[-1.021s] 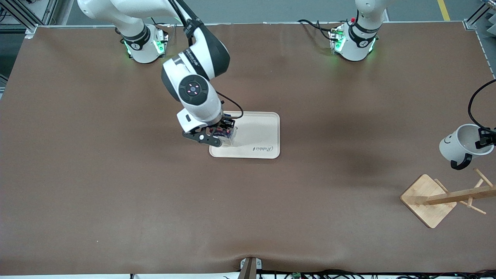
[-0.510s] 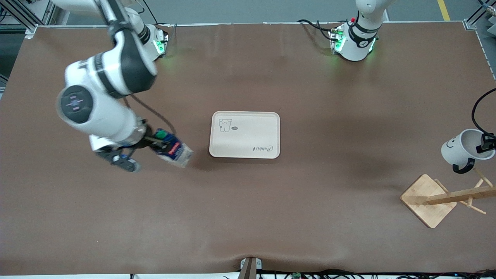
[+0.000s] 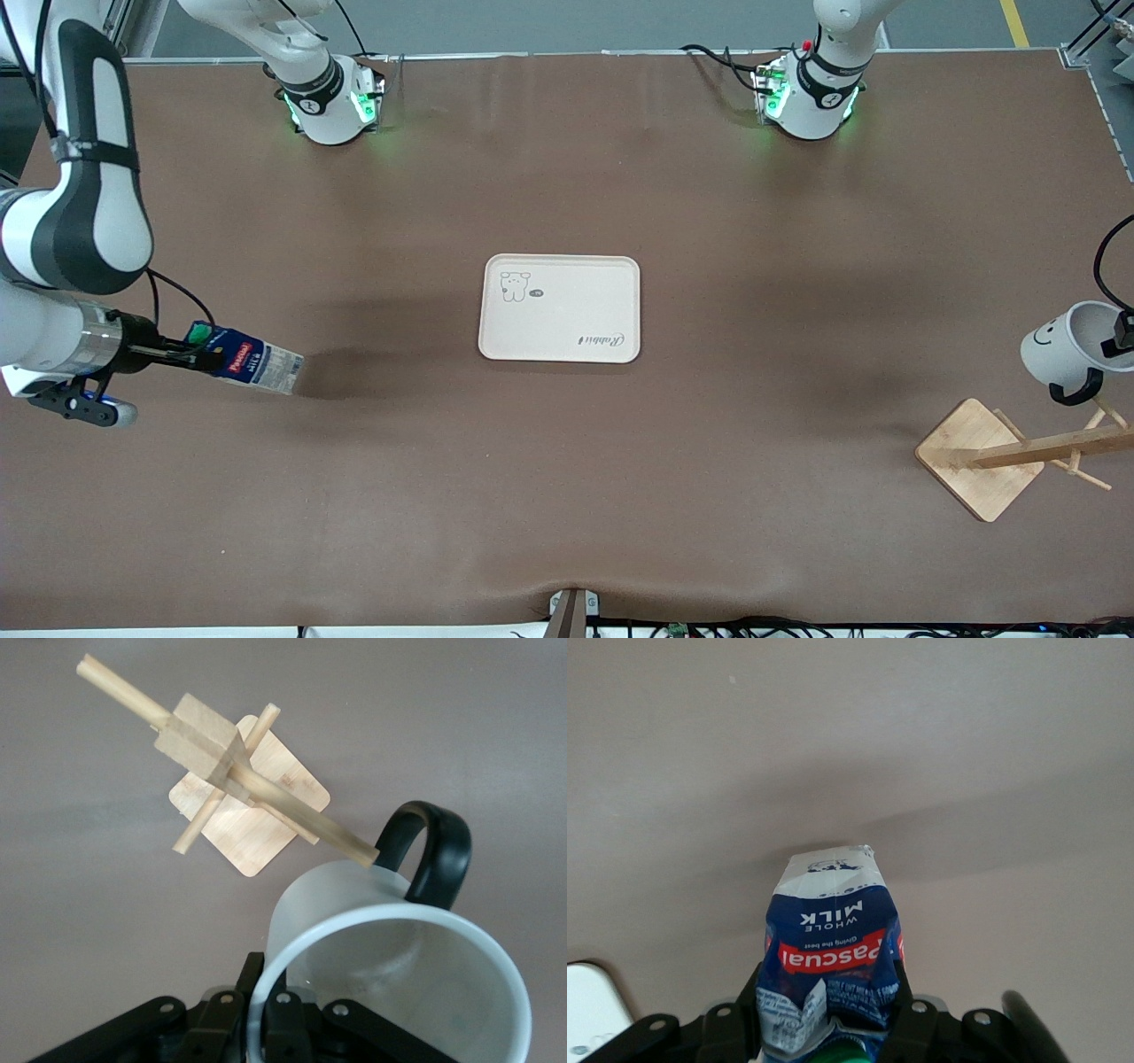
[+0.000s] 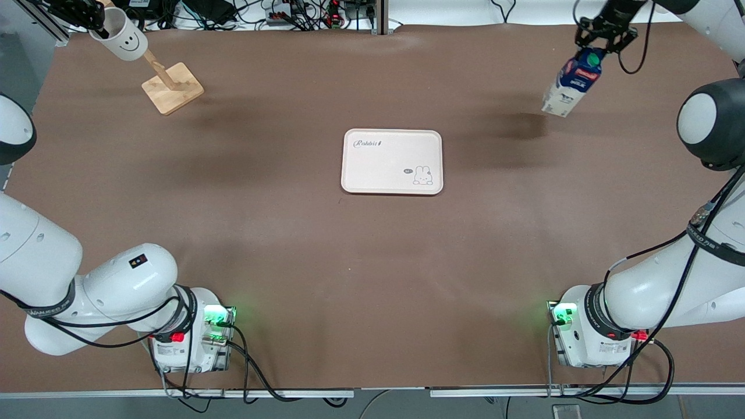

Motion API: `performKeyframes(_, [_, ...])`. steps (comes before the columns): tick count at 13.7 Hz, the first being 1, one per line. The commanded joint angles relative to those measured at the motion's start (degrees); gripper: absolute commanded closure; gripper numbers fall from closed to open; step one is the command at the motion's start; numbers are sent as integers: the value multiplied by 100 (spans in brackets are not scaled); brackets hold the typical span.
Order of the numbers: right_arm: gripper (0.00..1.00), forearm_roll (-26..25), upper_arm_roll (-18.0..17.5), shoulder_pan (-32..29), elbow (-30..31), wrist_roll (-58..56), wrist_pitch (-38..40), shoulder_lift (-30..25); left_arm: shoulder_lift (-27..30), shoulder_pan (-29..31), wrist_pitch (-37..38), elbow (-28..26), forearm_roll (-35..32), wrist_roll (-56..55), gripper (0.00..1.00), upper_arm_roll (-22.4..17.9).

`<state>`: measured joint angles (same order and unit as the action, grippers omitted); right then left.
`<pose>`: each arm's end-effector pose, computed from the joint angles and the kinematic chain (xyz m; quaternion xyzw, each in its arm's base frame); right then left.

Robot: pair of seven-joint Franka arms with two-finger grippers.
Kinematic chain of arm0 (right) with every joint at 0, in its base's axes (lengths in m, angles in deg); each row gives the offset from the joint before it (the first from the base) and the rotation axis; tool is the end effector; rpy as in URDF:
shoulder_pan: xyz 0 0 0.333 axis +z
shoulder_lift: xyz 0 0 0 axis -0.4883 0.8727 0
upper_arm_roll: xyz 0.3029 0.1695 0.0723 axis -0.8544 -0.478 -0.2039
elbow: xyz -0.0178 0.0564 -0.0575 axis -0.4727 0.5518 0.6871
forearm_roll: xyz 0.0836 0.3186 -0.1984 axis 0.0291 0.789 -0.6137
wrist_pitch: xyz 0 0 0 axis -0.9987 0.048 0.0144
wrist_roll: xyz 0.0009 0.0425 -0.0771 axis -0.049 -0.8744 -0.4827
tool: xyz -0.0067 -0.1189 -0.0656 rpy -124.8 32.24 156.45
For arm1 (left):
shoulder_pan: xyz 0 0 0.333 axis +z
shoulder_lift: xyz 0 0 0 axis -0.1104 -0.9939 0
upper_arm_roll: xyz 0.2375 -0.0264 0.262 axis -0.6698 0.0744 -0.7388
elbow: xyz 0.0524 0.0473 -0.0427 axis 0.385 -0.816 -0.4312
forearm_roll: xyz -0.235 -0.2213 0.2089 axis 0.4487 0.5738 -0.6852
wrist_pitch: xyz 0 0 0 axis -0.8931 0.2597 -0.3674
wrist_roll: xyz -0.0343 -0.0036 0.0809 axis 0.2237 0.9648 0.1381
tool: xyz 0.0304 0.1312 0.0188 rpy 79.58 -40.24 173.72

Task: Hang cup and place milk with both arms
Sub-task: 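Lift the milk carton off the tray and carry it away with the right gripper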

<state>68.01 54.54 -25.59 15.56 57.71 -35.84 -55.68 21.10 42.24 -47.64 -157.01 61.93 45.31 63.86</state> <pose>0.6549 -0.0411 0.4191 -0.9881 0.1266 0.0791 0.0380 0.6487 0.1905 0.5144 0.9981 -0.0461 0.0322 0.0268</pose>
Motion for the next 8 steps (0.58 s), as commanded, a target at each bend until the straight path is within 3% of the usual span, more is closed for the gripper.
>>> performKeyframes(1, [100, -101, -40, -257, 516, -450, -631, -119, -150, 31, -157, 185, 88, 241, 100, -43])
performKeyframes(6, [100, -364, -4, -434, 1298, -521, -703, -426, -387, 22, -254, 405, 79, 259, 100, -114])
performKeyframes(8, [100, -767, -21, -390, 1379, -521, -739, -488, -449, 22, -377, 413, 79, 286, 100, -149])
